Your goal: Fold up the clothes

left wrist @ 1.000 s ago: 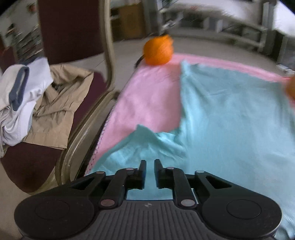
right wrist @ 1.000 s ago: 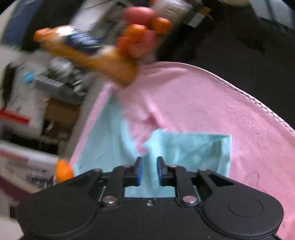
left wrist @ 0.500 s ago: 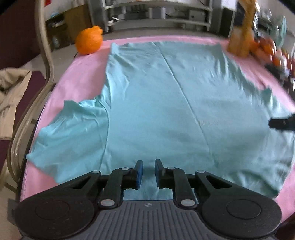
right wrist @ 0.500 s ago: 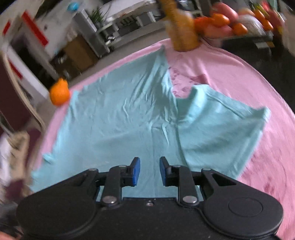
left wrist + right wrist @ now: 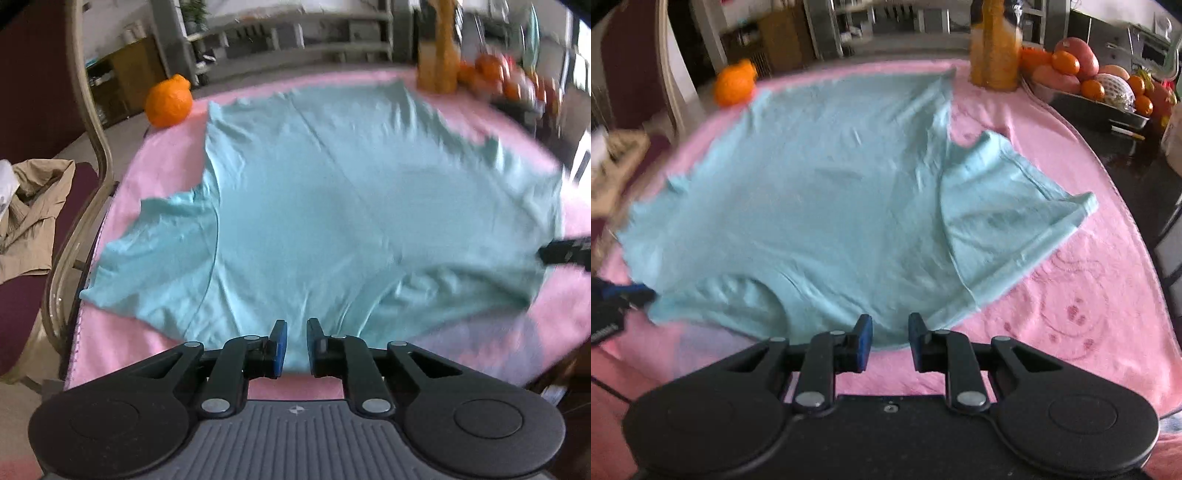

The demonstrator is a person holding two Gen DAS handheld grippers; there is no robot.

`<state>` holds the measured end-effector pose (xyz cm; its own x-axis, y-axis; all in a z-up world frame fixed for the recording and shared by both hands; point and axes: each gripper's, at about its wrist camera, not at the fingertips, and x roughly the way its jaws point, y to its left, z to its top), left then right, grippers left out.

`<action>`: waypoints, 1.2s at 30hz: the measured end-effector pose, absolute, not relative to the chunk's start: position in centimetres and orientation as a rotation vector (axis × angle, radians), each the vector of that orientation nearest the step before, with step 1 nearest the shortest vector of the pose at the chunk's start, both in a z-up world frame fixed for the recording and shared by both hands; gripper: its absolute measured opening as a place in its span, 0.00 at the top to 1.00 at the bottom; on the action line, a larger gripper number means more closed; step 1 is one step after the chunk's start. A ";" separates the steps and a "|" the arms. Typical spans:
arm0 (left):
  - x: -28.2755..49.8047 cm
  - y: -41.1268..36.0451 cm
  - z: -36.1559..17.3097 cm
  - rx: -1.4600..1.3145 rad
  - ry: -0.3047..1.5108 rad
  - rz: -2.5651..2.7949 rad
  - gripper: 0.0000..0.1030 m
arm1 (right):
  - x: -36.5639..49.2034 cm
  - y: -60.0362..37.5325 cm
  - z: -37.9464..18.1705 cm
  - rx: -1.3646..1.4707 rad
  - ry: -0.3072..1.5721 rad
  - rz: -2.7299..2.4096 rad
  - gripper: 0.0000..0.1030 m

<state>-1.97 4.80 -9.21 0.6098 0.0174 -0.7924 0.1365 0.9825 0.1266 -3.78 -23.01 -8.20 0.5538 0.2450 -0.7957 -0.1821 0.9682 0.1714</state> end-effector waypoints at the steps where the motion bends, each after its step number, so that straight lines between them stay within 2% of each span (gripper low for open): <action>1: -1.9 4.9 -9.0 0.155 0.908 -0.069 0.88 | -3.6 -22.8 -8.0 0.100 0.935 0.279 0.79; 5: -1.0 4.1 -9.9 0.150 0.952 -0.082 0.88 | -2.3 -21.5 -8.4 0.183 0.947 0.376 0.79; 7: -1.3 3.5 -10.4 0.207 0.987 -0.097 0.88 | -2.0 -20.5 -9.1 0.142 0.986 0.390 0.79; 8: -1.8 3.3 -10.3 0.239 0.994 -0.109 0.91 | -2.1 -20.2 -9.6 0.103 1.011 0.395 0.78; 12: -2.9 3.4 -9.8 0.265 0.977 -0.119 0.91 | -3.4 -20.3 -9.8 0.029 1.063 0.431 0.76; 16: -2.8 3.7 -8.1 0.201 0.903 -0.125 0.81 | -3.2 -23.6 -8.5 0.209 0.986 0.386 0.74; 17: -2.6 3.7 -7.5 0.193 0.884 -0.120 0.79 | -3.0 -24.6 -8.0 0.262 0.957 0.368 0.68; 18: -2.2 3.5 -7.1 0.185 0.877 -0.110 0.79 | -2.8 -25.7 -7.5 0.316 0.924 0.342 0.58; 20: -1.0 3.1 -6.5 0.180 0.884 -0.102 0.79 | -2.3 -28.6 -6.9 0.448 0.855 0.246 0.50; 25: 1.7 2.4 -6.0 0.106 0.921 -0.078 0.77 | 0.2 -35.6 -8.1 0.776 0.788 -0.055 0.52; 27: 2.0 2.1 -6.5 0.076 0.931 -0.091 0.76 | 1.0 -37.8 -9.3 0.862 0.784 -0.159 0.58; 29: 1.9 2.1 -7.3 0.071 0.950 -0.103 0.75 | 2.0 -39.6 -10.7 0.931 0.787 -0.244 0.58; 34: 1.7 2.6 -8.7 0.061 0.986 -0.108 0.75 | 4.8 -40.3 -13.0 0.943 0.773 -0.291 0.64; 36: 1.7 2.8 -8.8 0.067 0.980 -0.097 0.75 | 5.6 -40.2 -12.9 0.890 0.754 -0.295 0.72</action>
